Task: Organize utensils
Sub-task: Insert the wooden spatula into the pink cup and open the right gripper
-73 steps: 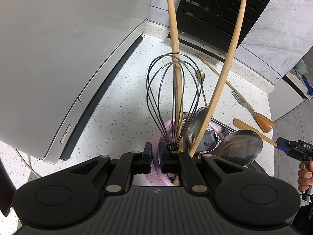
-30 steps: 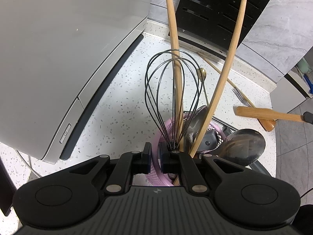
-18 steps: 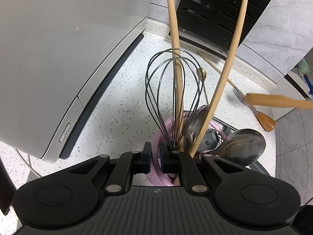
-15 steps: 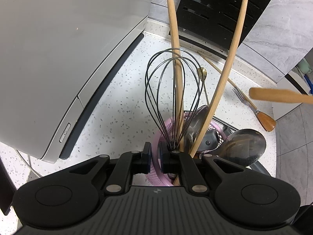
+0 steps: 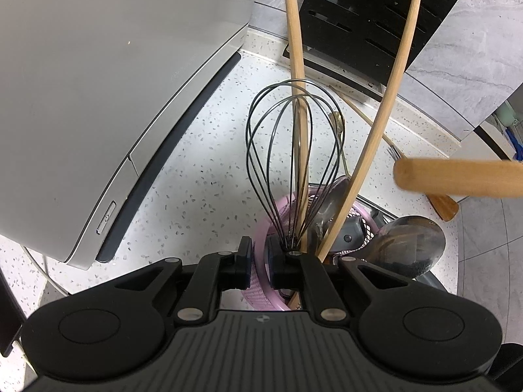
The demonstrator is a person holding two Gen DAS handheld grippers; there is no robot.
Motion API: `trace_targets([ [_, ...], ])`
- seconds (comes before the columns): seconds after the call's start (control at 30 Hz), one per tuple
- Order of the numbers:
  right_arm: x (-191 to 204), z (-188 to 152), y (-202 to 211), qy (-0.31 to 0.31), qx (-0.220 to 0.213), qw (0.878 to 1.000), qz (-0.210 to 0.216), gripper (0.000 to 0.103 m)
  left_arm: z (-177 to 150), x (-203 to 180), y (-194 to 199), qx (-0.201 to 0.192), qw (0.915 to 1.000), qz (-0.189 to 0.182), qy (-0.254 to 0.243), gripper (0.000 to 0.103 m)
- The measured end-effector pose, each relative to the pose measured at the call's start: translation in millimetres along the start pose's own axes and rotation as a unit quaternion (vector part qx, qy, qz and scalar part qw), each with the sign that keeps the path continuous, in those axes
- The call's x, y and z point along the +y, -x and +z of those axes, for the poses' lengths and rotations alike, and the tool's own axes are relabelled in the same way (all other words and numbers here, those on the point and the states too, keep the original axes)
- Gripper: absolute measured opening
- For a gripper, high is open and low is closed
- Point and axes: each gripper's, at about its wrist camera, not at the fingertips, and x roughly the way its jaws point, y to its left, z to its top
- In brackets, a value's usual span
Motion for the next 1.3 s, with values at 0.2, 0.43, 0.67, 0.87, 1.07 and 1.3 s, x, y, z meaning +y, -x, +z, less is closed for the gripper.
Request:
trace_targets([
  [0.2, 22.9, 4.8, -7.1, 0.026, 0.021, 0.999, 0.03, 0.0, 0.4, 0.7, -0.9, 0.001, 1.0, -0.003, 0.003, 0.011],
  [0.43, 40.1, -4.4, -41.4, 0.051, 0.075, 0.994, 0.053, 0.0, 0.5, 0.9, -1.4, 0.001, 1.0, -0.002, 0.002, 0.011],
  [0.67, 43.2, -4.0, -79.4, 0.062, 0.105, 0.991, 0.062, 0.0, 0.4, 1.4, -1.7, 0.001, 1.0, -0.003, 0.003, 0.011],
  [0.87, 32.1, -5.1, -113.7, 0.058, 0.109, 0.991, 0.057, 0.0, -0.6, -0.5, -1.9, 0.001, 1.0, -0.001, -0.002, 0.011],
  [1.07, 20.1, -2.9, -139.6, 0.016, 0.092, 0.993, 0.069, 0.0, -0.9, -1.5, -2.1, 0.001, 1.0, 0.001, -0.003, 0.011],
  [1.3, 16.7, -4.9, -153.9, -0.007, 0.086, 0.992, 0.094, 0.005, -2.2, -1.7, -1.9, 0.001, 1.0, 0.001, -0.004, 0.011],
])
